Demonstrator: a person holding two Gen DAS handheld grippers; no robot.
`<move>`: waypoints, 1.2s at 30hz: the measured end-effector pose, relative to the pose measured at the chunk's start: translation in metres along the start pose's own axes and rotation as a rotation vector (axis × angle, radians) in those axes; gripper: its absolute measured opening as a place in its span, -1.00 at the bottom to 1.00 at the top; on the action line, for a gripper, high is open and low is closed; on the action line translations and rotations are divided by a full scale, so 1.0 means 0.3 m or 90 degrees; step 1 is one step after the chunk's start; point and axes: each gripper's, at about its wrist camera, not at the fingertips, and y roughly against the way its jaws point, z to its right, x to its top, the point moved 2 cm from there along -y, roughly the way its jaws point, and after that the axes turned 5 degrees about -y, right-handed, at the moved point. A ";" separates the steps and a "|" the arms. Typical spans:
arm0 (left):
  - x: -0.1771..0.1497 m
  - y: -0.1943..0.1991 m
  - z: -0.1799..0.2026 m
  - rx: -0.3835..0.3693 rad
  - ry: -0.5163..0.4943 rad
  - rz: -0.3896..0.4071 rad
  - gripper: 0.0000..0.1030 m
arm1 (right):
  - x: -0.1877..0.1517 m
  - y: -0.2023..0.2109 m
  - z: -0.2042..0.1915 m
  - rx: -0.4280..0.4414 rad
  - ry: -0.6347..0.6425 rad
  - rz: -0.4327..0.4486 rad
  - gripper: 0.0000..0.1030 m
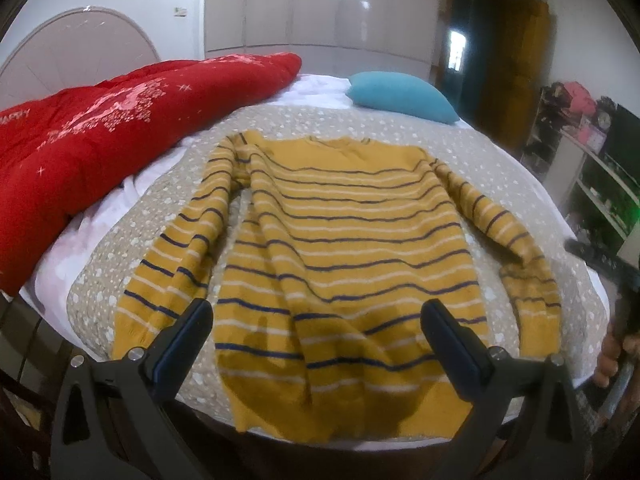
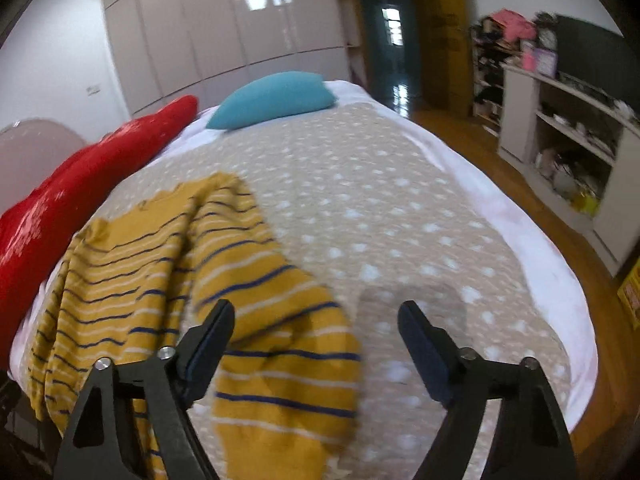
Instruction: Fold small clothes
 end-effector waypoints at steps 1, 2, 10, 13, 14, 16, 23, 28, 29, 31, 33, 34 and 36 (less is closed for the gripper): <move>0.000 -0.001 -0.010 0.000 0.007 -0.001 1.00 | -0.001 -0.002 0.032 0.000 -0.016 -0.005 0.53; -0.002 -0.003 -0.018 0.001 0.013 -0.003 1.00 | -0.006 -0.004 0.059 0.005 -0.029 -0.012 0.50; -0.021 -0.031 -0.020 -0.005 0.018 -0.024 1.00 | -0.085 -0.093 0.092 0.039 -0.044 -0.082 0.46; -0.024 -0.036 -0.018 -0.008 0.014 -0.028 1.00 | -0.115 -0.121 0.081 0.021 -0.040 -0.096 0.46; -0.025 -0.037 -0.018 -0.009 0.014 -0.028 1.00 | -0.128 -0.131 0.078 0.018 -0.042 -0.105 0.46; -0.029 -0.041 -0.018 -0.009 0.015 -0.030 1.00 | -0.163 -0.136 0.064 0.018 -0.040 -0.111 0.40; -0.032 -0.041 -0.021 -0.005 0.018 -0.024 1.00 | -0.058 -0.093 0.034 -0.004 0.019 -0.097 -0.86; -0.035 -0.051 -0.049 -0.004 0.039 -0.028 1.00 | 0.172 -0.028 0.189 -0.170 0.014 -0.004 -0.77; -0.035 -0.053 -0.053 -0.004 0.041 -0.030 1.00 | 0.190 -0.041 0.218 -0.195 0.011 -0.009 -0.72; -0.038 -0.052 -0.058 -0.003 0.041 -0.033 1.00 | 0.220 -0.063 0.307 -0.243 -0.012 -0.027 -0.69; -0.040 -0.054 -0.064 -0.002 0.043 -0.035 1.00 | 0.221 -0.024 0.378 -0.212 -0.062 -0.016 -0.62; -0.042 -0.055 -0.065 -0.003 0.046 -0.037 1.00 | 0.214 -0.003 0.399 -0.188 -0.083 -0.009 -0.46; -0.043 -0.059 -0.063 -0.007 0.046 -0.040 1.00 | 0.181 0.043 0.442 -0.133 -0.134 0.003 -0.26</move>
